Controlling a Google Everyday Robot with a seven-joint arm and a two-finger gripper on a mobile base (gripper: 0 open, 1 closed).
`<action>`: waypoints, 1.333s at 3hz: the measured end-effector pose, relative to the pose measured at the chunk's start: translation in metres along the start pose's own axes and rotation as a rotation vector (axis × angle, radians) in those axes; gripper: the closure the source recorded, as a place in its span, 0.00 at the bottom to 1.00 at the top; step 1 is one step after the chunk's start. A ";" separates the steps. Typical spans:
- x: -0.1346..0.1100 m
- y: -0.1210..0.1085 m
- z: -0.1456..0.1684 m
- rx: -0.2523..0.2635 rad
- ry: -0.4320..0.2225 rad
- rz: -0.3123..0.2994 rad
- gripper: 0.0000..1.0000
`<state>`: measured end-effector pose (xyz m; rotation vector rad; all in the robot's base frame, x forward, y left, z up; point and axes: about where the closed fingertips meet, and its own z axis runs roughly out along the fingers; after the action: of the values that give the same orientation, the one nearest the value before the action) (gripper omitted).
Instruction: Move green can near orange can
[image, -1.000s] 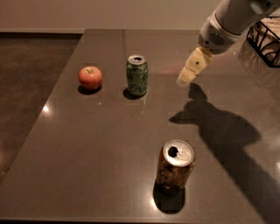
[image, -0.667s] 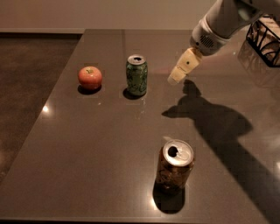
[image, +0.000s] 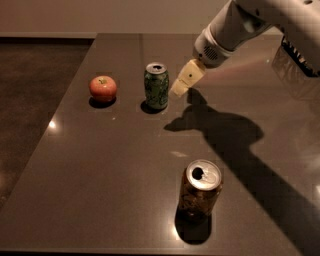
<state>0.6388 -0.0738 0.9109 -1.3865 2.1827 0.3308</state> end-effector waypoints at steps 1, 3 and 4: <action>-0.020 0.009 0.023 -0.040 -0.019 -0.033 0.00; -0.053 0.023 0.048 -0.097 -0.057 -0.082 0.18; -0.061 0.029 0.049 -0.106 -0.070 -0.096 0.42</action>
Offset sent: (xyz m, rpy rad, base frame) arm 0.0168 0.0830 -0.0138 0.0634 0.0082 0.1397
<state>0.6475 0.0088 0.9021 -1.5086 2.0603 0.4587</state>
